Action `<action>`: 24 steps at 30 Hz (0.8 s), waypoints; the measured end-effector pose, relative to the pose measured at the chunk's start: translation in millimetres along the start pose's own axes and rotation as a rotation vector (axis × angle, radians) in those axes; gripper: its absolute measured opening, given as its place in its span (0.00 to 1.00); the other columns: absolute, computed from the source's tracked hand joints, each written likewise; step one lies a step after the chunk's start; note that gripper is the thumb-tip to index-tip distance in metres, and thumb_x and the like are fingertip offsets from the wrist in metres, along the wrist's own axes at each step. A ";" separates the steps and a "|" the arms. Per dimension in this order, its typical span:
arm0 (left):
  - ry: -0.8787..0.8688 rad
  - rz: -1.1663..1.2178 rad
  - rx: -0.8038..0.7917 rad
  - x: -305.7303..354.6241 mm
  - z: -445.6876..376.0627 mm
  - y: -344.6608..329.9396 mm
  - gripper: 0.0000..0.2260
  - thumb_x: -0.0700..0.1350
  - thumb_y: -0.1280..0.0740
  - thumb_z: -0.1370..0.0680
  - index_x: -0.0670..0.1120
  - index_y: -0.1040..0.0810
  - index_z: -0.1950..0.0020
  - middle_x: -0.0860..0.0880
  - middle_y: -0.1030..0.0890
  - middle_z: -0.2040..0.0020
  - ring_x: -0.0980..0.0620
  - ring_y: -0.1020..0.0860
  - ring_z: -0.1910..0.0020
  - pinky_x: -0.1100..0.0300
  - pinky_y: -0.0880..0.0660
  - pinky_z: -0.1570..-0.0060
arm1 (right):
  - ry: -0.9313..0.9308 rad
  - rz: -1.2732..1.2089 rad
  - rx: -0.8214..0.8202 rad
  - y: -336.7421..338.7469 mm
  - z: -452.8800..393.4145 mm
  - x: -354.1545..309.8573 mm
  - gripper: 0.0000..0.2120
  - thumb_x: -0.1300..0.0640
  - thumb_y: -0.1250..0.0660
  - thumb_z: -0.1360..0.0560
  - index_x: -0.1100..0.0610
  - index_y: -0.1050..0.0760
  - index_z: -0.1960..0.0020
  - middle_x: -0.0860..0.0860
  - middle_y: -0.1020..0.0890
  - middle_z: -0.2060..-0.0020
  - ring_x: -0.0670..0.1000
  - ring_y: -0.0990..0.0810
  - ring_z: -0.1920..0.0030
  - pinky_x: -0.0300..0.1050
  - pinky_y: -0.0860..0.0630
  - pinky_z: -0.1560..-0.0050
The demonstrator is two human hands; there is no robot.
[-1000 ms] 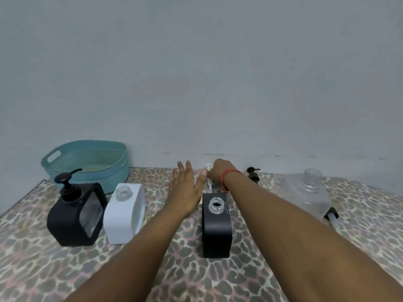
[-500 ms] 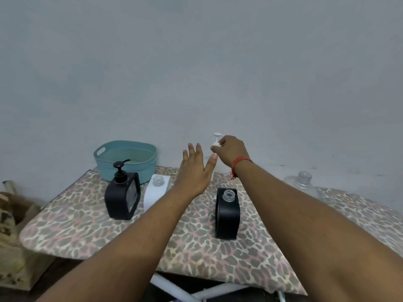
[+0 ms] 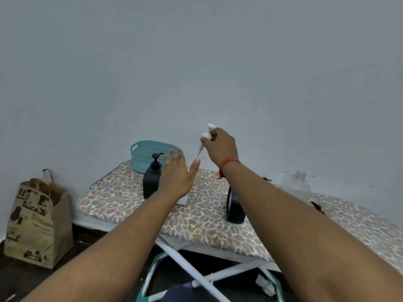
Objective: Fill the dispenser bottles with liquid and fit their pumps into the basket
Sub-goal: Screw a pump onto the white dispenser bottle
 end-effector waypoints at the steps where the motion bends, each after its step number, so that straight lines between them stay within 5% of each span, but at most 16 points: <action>1: 0.016 -0.007 0.003 -6.2 4.2 -2.0 0.40 0.69 0.54 0.21 0.43 0.56 0.18 0.41 0.57 0.18 0.39 0.59 0.19 0.42 0.55 0.22 | 0.003 -0.008 0.006 -3.5 4.1 -2.7 0.06 0.49 0.33 0.23 0.50 0.23 0.49 0.42 0.18 0.41 0.35 0.25 0.61 0.37 0.28 0.57; 7: 0.046 0.022 0.003 -28.1 16.3 -11.5 0.40 0.68 0.50 0.20 0.43 0.56 0.18 0.42 0.57 0.17 0.41 0.60 0.19 0.43 0.52 0.22 | 0.001 -0.026 0.047 -15.6 10.6 -13.1 0.12 0.49 0.32 0.23 0.50 0.22 0.41 0.38 0.22 0.62 0.42 0.21 0.58 0.43 0.24 0.53; 17: 0.050 0.131 0.012 -46.2 16.4 -33.9 0.39 0.64 0.46 0.18 0.42 0.57 0.18 0.42 0.56 0.17 0.45 0.58 0.19 0.49 0.56 0.21 | 0.094 0.082 0.036 -41.7 15.8 -9.2 0.15 0.49 0.33 0.23 0.48 0.24 0.36 0.43 0.17 0.47 0.45 0.21 0.52 0.46 0.22 0.48; 24: 0.051 0.179 0.030 -55.0 10.0 -47.0 0.37 0.59 0.42 0.17 0.42 0.56 0.18 0.43 0.54 0.17 0.49 0.55 0.19 0.53 0.55 0.21 | 0.101 0.084 0.075 -48.4 6.4 -1.8 0.14 0.47 0.33 0.23 0.48 0.23 0.39 0.43 0.17 0.48 0.45 0.21 0.53 0.44 0.23 0.50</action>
Point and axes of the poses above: each hand's wrist, its own z-axis away from the middle knuckle, its own y-axis out of the back of the hand, x = y × z, the point moved 3 cm from there along -z, towards the middle knuckle
